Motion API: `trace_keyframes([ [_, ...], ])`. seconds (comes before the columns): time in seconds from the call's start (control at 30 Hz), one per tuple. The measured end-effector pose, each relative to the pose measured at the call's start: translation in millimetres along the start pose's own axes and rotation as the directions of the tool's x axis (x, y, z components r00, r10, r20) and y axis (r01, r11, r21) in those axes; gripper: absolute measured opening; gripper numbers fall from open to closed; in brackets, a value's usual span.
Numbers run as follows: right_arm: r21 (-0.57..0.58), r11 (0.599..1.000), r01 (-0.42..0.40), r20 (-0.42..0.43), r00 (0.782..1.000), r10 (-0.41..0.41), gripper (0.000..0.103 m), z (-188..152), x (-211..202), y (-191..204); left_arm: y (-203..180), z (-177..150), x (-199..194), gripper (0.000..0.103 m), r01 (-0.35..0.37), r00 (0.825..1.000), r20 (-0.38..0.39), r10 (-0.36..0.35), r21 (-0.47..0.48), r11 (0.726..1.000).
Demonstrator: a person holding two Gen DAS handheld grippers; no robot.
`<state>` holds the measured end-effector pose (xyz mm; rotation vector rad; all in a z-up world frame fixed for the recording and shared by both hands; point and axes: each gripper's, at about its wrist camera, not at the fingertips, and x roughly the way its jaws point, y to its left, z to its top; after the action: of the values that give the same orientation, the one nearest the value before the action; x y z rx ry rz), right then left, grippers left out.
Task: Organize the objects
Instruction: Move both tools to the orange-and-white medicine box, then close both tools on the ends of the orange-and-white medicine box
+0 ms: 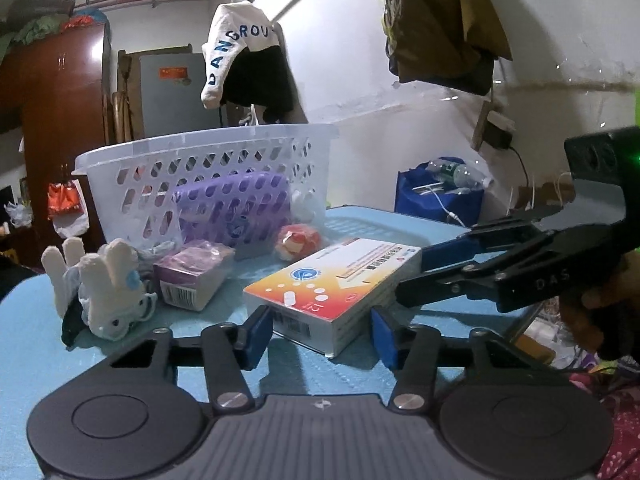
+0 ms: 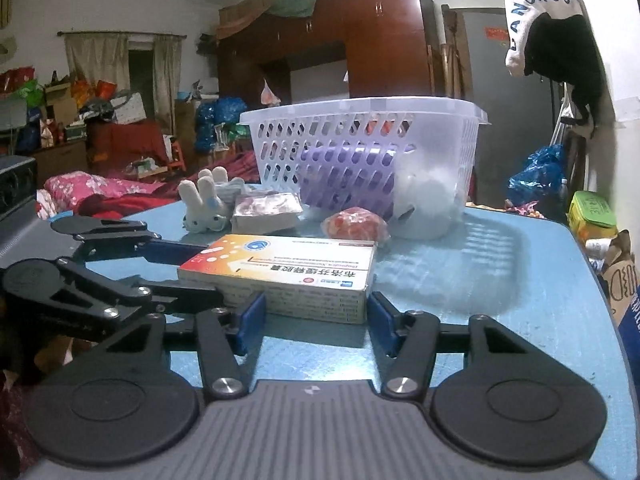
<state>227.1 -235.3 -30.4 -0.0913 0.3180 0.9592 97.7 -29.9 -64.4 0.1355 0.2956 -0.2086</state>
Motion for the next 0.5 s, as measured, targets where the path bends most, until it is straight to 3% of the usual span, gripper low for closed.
trace_keyframes([
  [0.33, -0.044, 0.999, 0.011, 0.015, 1.0, -0.01, 0.058, 0, -3, 13, 8, -3, -4, 0.055, 0.01, 1.0, 0.014, -0.01, 0.003, 1.0],
  [0.5, -0.008, 1.0, 0.014, 0.025, 1.0, -0.014, 0.034, -1, -5, 7, 12, -5, -7, 0.054, 0.009, 0.999, 0.032, -0.009, -0.01, 1.0],
])
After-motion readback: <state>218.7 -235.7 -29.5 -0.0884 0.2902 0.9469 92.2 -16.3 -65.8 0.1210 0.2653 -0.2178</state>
